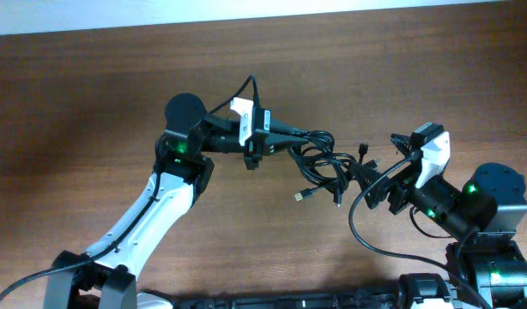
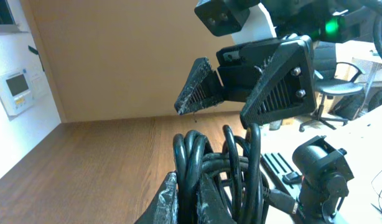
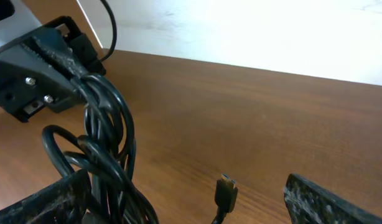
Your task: Untangle cables
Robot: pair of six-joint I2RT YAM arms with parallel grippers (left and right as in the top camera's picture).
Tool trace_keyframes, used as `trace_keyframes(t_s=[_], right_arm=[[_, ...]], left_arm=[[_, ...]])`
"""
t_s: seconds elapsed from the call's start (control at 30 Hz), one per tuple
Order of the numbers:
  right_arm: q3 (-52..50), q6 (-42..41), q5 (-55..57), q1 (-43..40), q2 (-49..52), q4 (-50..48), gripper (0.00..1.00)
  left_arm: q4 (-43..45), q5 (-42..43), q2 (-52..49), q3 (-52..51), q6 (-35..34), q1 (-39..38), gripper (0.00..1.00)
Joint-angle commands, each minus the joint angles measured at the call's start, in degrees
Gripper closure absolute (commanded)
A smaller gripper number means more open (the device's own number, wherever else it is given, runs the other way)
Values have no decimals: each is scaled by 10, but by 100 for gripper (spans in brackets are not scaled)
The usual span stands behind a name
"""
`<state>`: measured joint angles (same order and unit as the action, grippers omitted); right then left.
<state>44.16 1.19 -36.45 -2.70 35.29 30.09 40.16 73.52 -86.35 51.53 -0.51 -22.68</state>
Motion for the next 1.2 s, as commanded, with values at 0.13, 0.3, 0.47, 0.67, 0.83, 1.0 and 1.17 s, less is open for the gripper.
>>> trace_keyframes(t_s=[0.13, 0.3, 0.47, 0.67, 0.83, 1.0, 1.17], right_arm=[[12, 31, -24, -3, 9, 10, 1], [12, 31, -60, -3, 24, 2, 1], [12, 57, -90, -3, 25, 1, 1], [12, 71, -101, -3, 28, 9, 1], [12, 76, -103, -3, 28, 12, 1], [12, 76, -78, -3, 30, 12, 1], [12, 9, 24, -3, 31, 6, 1]], left_arm=[[92, 49, 17, 4, -64, 2, 100], [100, 31, 18, 4, -68, -10, 100], [100, 6, 18, 4, -88, -10, 100], [102, -63, 18, 4, -145, -10, 100], [103, -101, 18, 4, -190, -10, 100], [111, -92, 18, 4, -196, -9, 100], [219, 39, 18, 4, -196, -9, 100]])
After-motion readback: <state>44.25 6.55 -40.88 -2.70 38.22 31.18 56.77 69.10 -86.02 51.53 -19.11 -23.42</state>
